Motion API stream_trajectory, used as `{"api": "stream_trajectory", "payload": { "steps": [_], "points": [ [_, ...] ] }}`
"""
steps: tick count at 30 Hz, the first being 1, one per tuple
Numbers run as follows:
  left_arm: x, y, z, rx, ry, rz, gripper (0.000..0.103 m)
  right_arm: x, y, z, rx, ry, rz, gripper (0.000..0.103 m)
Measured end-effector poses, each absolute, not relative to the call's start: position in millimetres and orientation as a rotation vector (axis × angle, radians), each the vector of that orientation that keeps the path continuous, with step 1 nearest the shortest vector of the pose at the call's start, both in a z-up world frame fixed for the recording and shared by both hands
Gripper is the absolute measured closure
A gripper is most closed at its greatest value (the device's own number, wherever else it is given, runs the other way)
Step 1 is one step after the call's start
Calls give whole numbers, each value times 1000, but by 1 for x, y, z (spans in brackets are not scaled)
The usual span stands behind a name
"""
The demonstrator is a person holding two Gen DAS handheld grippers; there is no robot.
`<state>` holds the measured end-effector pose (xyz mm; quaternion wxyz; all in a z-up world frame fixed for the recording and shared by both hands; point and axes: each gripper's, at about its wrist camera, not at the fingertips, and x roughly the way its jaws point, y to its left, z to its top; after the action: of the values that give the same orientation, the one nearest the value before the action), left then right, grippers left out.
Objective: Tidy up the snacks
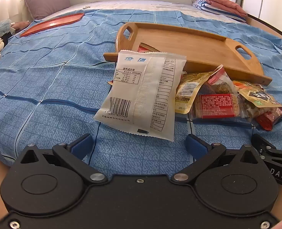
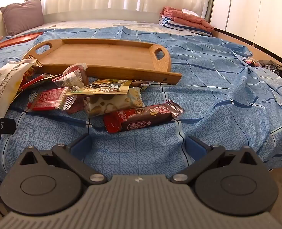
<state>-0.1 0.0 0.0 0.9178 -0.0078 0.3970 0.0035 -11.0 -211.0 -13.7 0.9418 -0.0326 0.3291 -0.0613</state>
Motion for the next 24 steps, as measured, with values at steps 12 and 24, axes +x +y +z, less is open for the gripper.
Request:
{"api": "stream_trajectory", "payload": {
  "steps": [12, 24],
  "points": [
    [1, -1, 1, -13, 817, 9, 0, -12, -211, -14, -71, 672, -127, 0],
    [0, -1, 1, -13, 815, 10, 0, -11, -209, -14, -74, 673, -129, 0]
  ]
}}
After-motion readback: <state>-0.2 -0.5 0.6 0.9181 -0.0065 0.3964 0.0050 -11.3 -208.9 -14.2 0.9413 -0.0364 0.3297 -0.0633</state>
